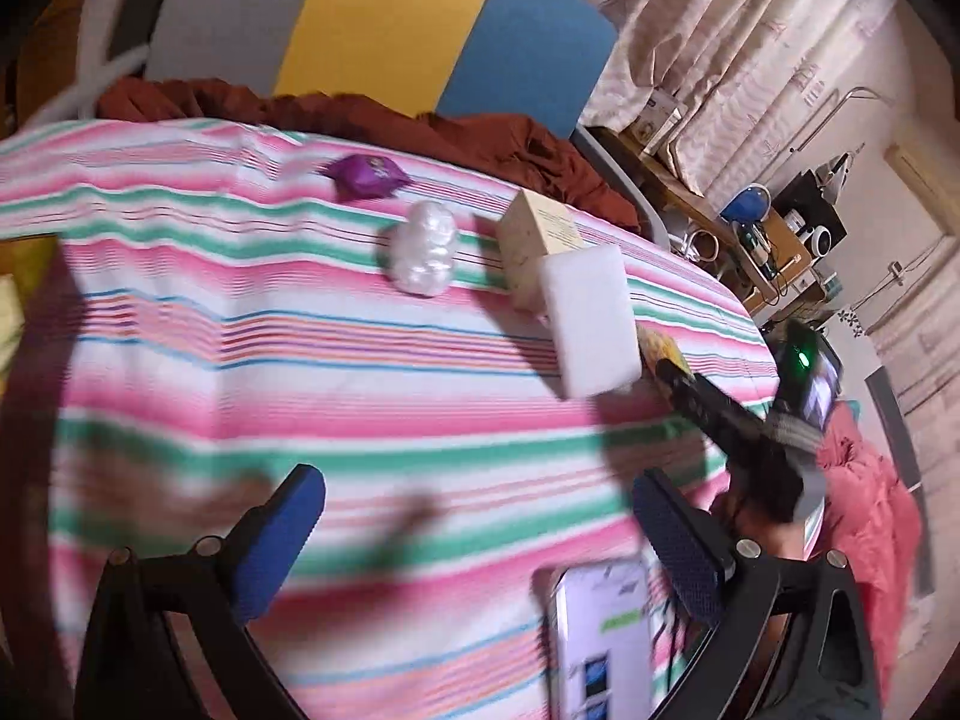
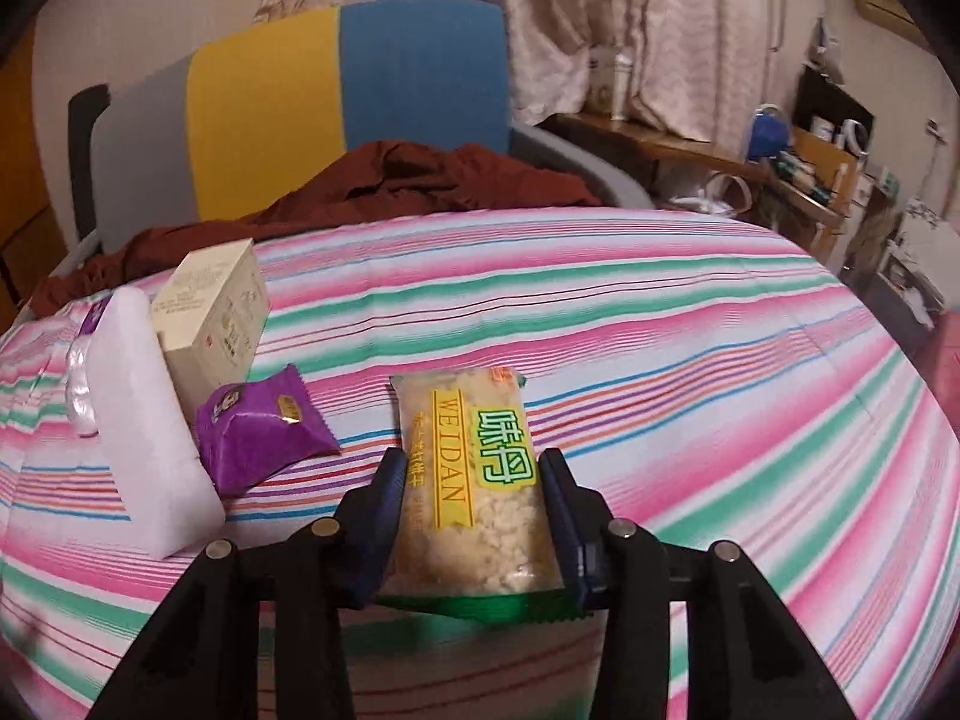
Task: Organize objects
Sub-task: 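Grasp the WEIDAN snack bag with the right tool, then grasp the white eraser sponge with the left tool while the right tool holds the bag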
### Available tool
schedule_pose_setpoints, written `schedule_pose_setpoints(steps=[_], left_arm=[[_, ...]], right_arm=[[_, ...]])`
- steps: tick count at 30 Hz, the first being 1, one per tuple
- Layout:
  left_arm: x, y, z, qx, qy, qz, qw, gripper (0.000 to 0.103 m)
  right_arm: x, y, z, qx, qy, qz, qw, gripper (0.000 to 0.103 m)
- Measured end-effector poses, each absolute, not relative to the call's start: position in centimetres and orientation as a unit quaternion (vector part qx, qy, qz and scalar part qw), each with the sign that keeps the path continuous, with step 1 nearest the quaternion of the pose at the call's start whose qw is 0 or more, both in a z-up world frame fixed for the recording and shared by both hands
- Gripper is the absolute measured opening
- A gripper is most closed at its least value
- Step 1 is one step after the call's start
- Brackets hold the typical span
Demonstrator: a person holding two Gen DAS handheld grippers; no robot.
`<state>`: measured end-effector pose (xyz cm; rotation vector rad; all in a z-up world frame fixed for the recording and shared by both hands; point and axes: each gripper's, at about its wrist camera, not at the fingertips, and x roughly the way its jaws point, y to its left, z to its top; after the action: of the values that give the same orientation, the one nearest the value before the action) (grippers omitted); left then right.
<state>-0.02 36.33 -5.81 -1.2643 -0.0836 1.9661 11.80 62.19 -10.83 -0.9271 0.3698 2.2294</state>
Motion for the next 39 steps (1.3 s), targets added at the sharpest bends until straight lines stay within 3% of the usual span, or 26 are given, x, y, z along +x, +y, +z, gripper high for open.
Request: schedule_pose_setpoints(steps=[7,18,25,28,39], left_arm=[[-1.8,43.6,-7.0,-0.522,-0.044,0.754,0.397,0.103],[-3.1,52.6,-7.4,-0.496,0.026,0.771,0.398,0.103],[-4.3,52.8,-9.3,-0.481,0.033,0.776,0.406,0.103],[-4.0,52.4,-10.0,-0.467,0.052,0.783,0.407,0.094],[-3.0,47.6,-9.6,-0.405,0.004,0.801,0.441,0.091]], right_arm=[[13.1,63.1,-10.7,-0.331,0.17,0.854,0.364,0.044],[12.7,62.8,-10.9,-0.333,0.157,0.852,0.371,0.043],[12.8,63.0,-10.9,-0.335,0.158,0.851,0.373,0.043],[12.6,63.0,-11.0,-0.339,0.159,0.849,0.373,0.043],[12.8,62.4,-10.7,-0.328,0.147,0.853,0.377,0.043]])
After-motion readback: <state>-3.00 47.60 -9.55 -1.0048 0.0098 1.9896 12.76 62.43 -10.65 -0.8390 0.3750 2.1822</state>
